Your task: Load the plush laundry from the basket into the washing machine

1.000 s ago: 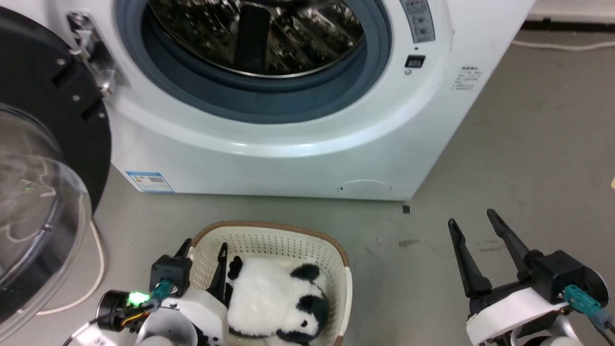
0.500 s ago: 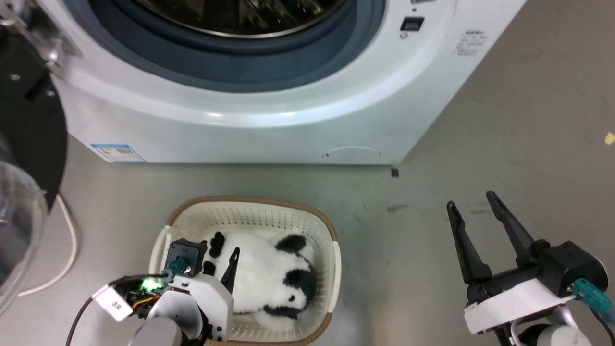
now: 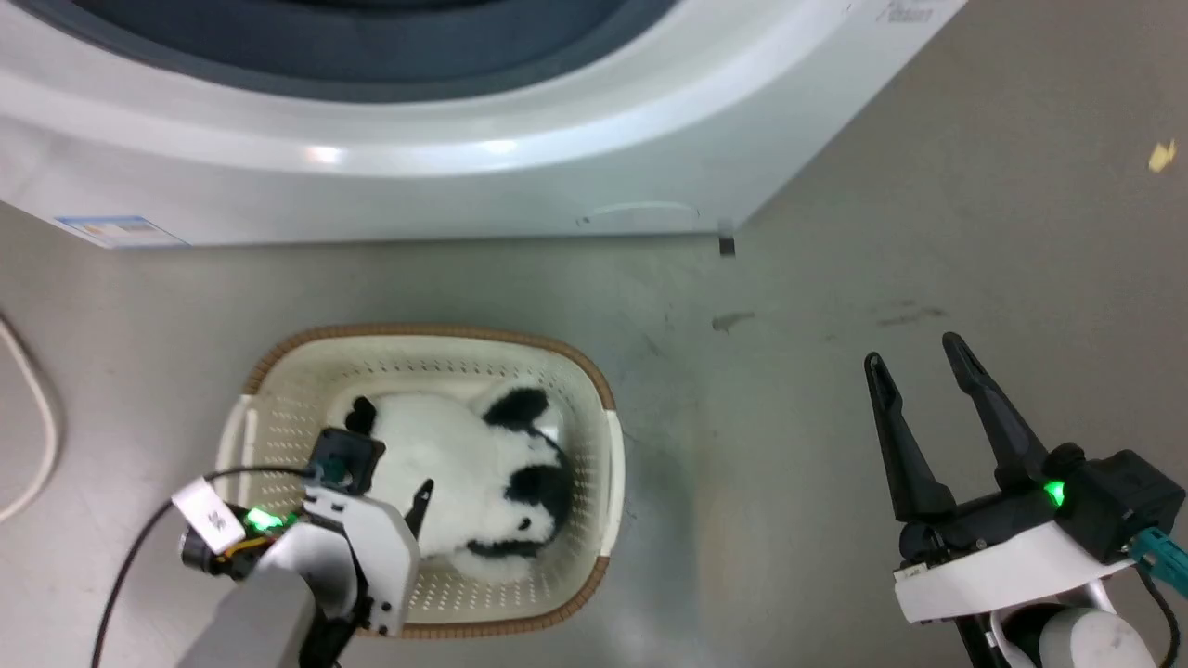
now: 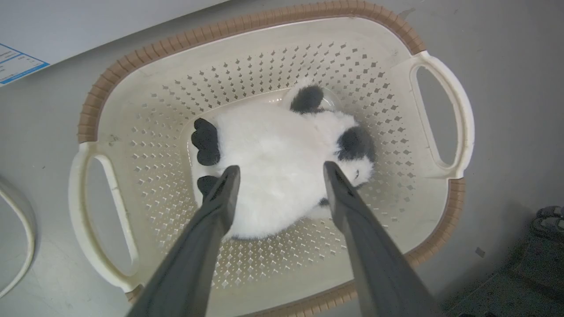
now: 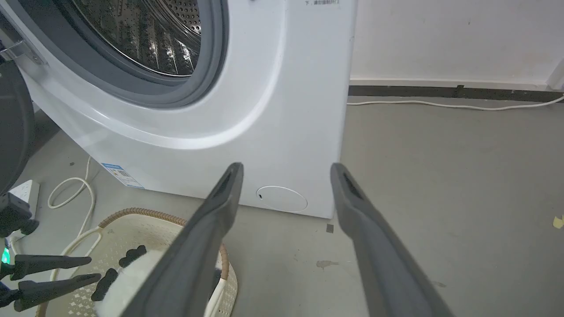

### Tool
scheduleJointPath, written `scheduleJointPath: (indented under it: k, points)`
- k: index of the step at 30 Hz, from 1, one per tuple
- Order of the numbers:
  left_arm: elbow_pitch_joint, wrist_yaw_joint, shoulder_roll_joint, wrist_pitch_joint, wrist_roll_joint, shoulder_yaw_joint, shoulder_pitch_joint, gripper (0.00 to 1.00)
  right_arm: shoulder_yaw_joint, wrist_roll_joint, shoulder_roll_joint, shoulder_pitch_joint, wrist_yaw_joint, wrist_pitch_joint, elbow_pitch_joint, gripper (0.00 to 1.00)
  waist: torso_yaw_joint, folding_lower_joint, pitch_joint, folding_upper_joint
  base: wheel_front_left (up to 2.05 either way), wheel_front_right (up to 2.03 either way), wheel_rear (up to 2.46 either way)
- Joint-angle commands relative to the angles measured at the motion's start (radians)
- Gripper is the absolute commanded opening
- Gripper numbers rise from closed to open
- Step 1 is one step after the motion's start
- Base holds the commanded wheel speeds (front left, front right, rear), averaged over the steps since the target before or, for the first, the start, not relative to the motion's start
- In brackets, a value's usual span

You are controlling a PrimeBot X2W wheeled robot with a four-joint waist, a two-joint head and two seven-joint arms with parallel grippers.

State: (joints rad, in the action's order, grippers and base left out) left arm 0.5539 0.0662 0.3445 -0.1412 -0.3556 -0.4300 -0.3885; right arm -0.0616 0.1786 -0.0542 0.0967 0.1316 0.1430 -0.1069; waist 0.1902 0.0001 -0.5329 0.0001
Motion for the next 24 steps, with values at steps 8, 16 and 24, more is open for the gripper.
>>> scheduleJointPath:
  k: [8,16,24]
  points:
    - [0.071,0.015,0.081,-0.036,-0.072,-0.084,-0.11,1.0,-0.018,0.032,0.003,0.041,-0.001,0.023,-0.027,1.0,0.042,-0.0001,-0.106,-0.0001,0.0,0.0,0.0]
    - [0.149,0.023,0.122,-0.046,-0.114,-0.159,-0.21,1.0,-0.031,0.056,0.003,0.058,-0.001,0.04,-0.042,1.0,0.07,-0.0001,-0.185,-0.0001,0.0,0.0,0.0]
    - [0.246,0.032,0.131,-0.046,-0.152,-0.235,-0.296,1.0,-0.035,0.077,0.003,0.067,-0.001,0.057,-0.059,1.0,0.091,-0.0001,-0.257,-0.0001,0.0,0.0,0.0]
